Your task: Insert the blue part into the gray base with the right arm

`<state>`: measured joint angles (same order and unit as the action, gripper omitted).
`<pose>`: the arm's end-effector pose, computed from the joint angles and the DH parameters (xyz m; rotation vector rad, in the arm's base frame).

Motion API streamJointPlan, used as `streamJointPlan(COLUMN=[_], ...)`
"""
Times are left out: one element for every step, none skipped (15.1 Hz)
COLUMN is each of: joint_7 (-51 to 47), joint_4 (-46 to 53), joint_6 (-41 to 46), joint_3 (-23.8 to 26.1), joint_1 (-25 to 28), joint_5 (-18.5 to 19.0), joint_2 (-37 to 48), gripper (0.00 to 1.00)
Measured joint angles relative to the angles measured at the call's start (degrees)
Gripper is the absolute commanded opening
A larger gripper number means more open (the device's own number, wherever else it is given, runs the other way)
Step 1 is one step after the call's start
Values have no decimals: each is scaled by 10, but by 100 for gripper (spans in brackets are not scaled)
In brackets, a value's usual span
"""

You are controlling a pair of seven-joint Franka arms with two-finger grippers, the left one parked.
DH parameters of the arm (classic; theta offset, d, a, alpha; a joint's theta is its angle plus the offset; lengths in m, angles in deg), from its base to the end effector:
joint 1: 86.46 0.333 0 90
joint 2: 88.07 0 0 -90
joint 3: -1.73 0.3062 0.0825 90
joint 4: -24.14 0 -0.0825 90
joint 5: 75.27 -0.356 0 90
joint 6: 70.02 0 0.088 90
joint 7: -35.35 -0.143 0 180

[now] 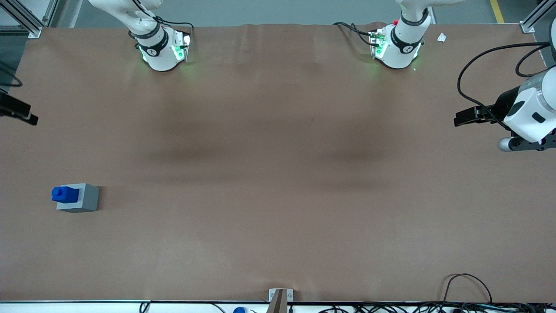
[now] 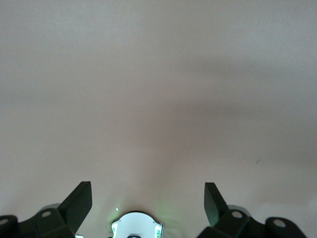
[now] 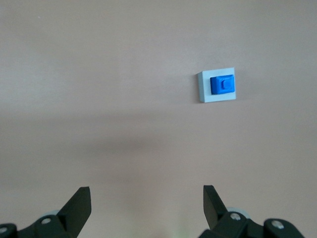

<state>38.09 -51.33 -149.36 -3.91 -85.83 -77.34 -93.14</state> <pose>0.5304 -0.0381 0.6261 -3.1128 0.0514 0.0291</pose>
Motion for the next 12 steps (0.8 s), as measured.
streamJointPlan(joint_7=[-11,-19,-23,-24,-24,-24,-24,-24,-24,-24,-24,-24], joint_4=[-17,-36,-57,-80,-103,-123,-136,-145,-149,-150,-150,-150], joint_6=[0,1,1,0,-1,-1,-1,-1,-1,-1,0,1], joint_3=[0,0,1,1,1,1,2,2,2,2,2,2], joint_1=[12,22,29,31,32,32,32,32,32,32,32,32], joint_5=[0,1,1,1,1,1,1,1,1,1,1,3], joint_2=[23,47,70,94,115,135,149,159,164,166,166,166], gripper=[100,100,100,100,100,100,100,100,100,100,100,100])
